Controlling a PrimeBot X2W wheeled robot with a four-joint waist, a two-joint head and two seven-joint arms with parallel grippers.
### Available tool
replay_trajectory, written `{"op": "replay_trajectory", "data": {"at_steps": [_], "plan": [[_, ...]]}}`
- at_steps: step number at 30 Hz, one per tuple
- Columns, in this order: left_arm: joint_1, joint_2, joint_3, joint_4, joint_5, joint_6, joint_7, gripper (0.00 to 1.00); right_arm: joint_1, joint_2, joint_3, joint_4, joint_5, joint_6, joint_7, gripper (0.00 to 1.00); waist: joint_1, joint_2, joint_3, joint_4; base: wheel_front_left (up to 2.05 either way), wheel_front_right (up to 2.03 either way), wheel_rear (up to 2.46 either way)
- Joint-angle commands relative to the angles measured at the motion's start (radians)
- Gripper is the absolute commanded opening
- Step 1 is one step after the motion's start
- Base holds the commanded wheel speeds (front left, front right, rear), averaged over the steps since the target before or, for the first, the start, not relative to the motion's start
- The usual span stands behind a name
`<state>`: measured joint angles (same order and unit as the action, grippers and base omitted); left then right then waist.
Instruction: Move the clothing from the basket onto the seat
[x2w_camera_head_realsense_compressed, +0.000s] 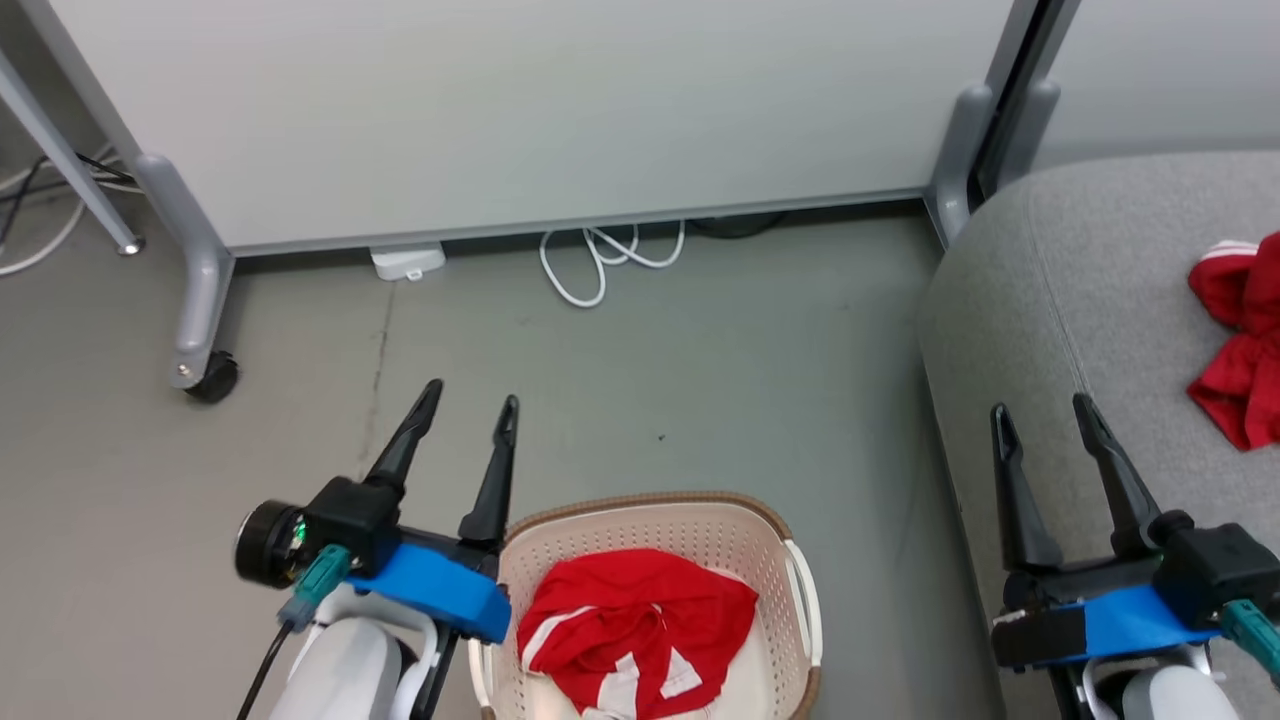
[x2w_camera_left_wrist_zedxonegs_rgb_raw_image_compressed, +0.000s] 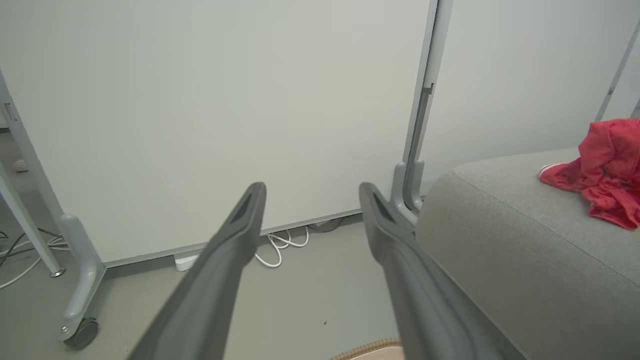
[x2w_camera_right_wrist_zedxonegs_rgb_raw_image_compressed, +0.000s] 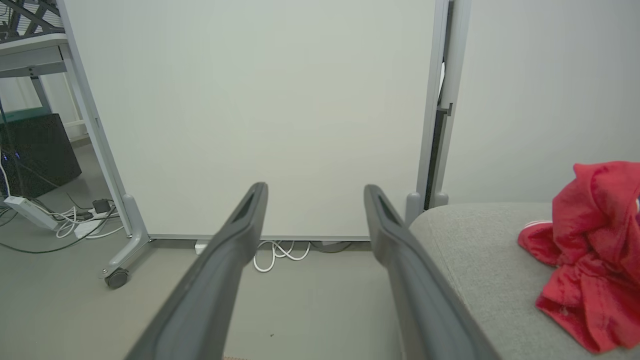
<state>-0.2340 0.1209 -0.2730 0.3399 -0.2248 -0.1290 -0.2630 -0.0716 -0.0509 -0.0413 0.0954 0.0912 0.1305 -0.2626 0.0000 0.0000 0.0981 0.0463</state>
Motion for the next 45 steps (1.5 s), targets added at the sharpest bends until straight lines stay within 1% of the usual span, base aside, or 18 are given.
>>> {"op": "replay_trajectory", "data": {"at_steps": [1, 8, 18, 21, 26, 32, 35, 38, 45], "plan": [[-0.041, 0.015, -0.03, 0.025, -0.007, -0.002, -0.003, 1.0, -0.024, 0.001, -0.001, -0.008, -0.01, 0.0, -0.003, 1.0, 0.0, 0.0, 0.035, -0.024, 0.0, 0.0, 0.0], [-0.197, 0.061, -0.199, 0.172, -0.052, -0.002, -0.003, 1.0, -0.098, -0.009, 0.002, -0.034, -0.021, 0.0, -0.003, 1.0, 0.0, 0.0, 0.147, -0.083, 0.0, 0.0, 0.0], [-0.408, 0.12, -0.52, 0.402, -0.11, -0.002, -0.003, 1.0, -0.201, -0.008, 0.031, -0.059, -0.008, 0.0, -0.003, 1.0, 0.0, 0.0, 0.322, -0.182, 0.0, 0.0, 0.0], [-0.46, 0.128, -0.608, 0.474, -0.129, -0.002, -0.002, 1.0, -0.233, -0.006, 0.04, -0.066, -0.004, 0.0, -0.003, 1.0, 0.0, 0.0, 0.374, -0.206, 0.0, 0.0, 0.0], [-0.536, 0.114, -0.741, 0.583, -0.165, -0.002, 0.003, 1.0, -0.272, -0.003, 0.055, -0.078, 0.0, 0.0, -0.004, 1.0, 0.0, 0.0, 0.449, -0.243, 0.0, 0.0, 0.0], [-0.609, 0.12, -0.879, 0.685, -0.216, -0.002, 0.045, 1.0, -0.319, -0.001, 0.075, -0.103, 0.004, 0.0, -0.003, 1.0, 0.0, 0.0, 0.539, -0.281, 0.0, 0.0, 0.0], [-0.643, 0.132, -0.935, 0.729, -0.24, -0.002, 0.079, 1.0, -0.337, 0.0, 0.084, -0.116, 0.003, 0.0, -0.003, 1.0, 0.0, 0.0, 0.579, -0.298, 0.0, 0.0, 0.0], [-0.67, 0.143, -0.969, 0.773, -0.248, -0.002, 0.128, 1.0, -0.347, 0.001, 0.091, -0.13, 0.003, 0.0, -0.003, 1.0, 0.0, 0.0, 0.617, -0.31, 0.0, 0.0, 0.0], [-0.719, 0.164, -1.002, 0.843, -0.215, -0.002, 0.256, 1.0, -0.363, 0.001, 0.097, -0.158, 0.014, 0.0, -0.003, 1.0, 0.0, 0.0, 0.703, -0.328, 0.0, 0.0, 0.0]]}}
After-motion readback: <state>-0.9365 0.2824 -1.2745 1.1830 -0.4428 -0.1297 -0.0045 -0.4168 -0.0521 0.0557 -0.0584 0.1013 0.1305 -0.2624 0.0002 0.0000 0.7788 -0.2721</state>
